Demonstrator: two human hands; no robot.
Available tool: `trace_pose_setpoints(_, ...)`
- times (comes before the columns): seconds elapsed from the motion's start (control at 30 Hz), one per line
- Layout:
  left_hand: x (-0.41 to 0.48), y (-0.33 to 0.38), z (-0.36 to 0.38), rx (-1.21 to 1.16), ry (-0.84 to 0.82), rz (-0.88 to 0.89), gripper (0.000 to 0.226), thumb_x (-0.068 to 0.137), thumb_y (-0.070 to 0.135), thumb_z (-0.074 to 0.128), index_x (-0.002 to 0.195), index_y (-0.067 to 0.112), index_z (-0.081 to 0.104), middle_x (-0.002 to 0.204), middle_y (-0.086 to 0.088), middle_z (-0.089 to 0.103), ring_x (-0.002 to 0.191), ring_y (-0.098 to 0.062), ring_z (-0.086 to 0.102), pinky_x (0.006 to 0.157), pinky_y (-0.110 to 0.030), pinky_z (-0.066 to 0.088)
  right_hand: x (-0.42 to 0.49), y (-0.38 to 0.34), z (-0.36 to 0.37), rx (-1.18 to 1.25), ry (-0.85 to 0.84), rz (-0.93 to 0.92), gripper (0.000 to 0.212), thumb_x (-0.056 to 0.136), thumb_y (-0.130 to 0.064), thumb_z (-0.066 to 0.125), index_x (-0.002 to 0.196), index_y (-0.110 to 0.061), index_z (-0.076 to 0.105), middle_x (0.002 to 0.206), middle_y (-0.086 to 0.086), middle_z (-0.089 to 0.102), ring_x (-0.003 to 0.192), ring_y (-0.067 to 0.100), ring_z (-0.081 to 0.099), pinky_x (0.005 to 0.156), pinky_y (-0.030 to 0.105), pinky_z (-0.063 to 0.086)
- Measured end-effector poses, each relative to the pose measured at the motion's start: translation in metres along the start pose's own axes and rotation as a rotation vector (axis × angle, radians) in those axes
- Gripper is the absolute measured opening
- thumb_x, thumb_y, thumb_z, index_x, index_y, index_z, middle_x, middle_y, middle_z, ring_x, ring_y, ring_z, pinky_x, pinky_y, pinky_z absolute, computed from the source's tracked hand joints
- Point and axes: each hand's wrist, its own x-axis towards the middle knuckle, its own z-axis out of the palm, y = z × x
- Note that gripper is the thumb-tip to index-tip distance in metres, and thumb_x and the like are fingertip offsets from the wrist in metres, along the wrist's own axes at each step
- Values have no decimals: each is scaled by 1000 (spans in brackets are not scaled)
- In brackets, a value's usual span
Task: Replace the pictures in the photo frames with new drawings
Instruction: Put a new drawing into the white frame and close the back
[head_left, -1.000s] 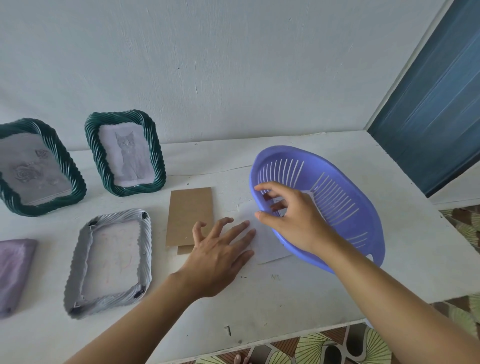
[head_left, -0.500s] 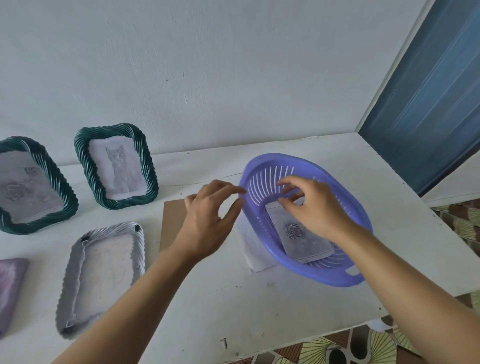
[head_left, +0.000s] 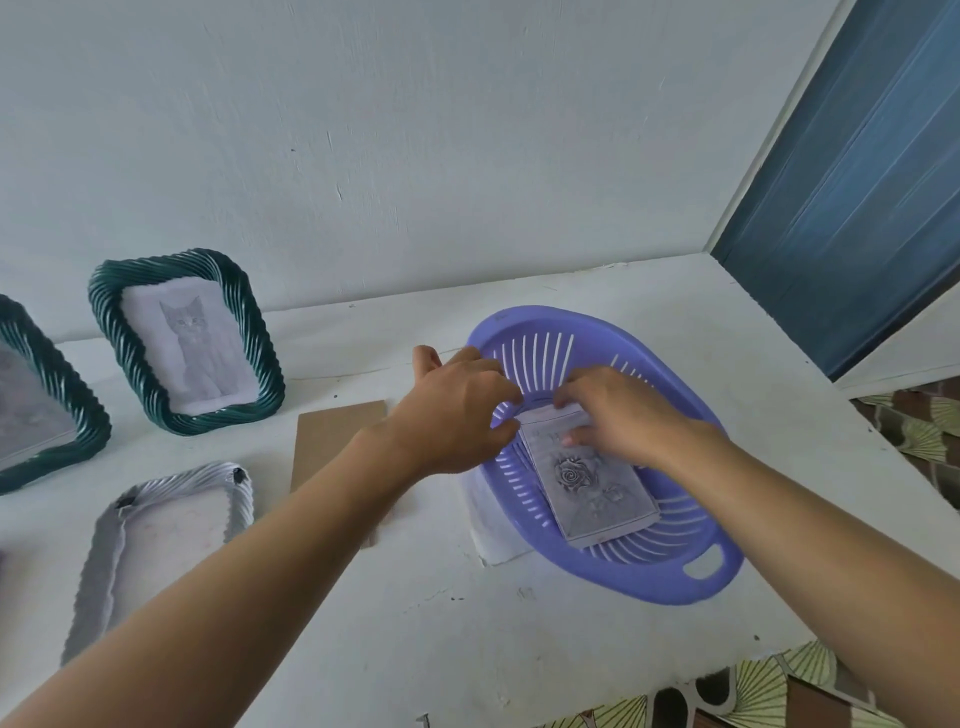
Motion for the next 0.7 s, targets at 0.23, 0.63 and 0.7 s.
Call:
trace_pose_setpoints(0.23, 16, 2, -6, 158, -214, 33, 37, 91, 55, 54, 118, 32, 66, 109, 10, 62, 114, -17, 45, 92, -47, 29, -4, 0, -2, 36, 113, -68, 24, 80, -18, 79, 95, -20, 61, 104, -4, 56, 100, 17, 51, 71, 31, 40)
trace_pose_setpoints(0.63, -4, 14, 4, -360, 164, -159, 15, 96, 36, 61, 110, 32, 63, 87, 18, 66, 87, -3, 58, 91, -38, 29, -21, -14, -23, 814, 480, 88, 7, 87, -11, 72, 86, -18, 70, 86, -7, 71, 86, 7, 66, 74, 25, 49)
trace_pose_setpoints(0.7, -8, 15, 3, -506, 211, -223, 11, 95, 33, 62, 106, 33, 63, 83, 19, 70, 75, 5, 56, 92, -37, 35, -22, -20, -25, 942, 540, 117, 6, 86, -12, 74, 87, -16, 69, 89, -3, 72, 84, 15, 67, 71, 31, 52)
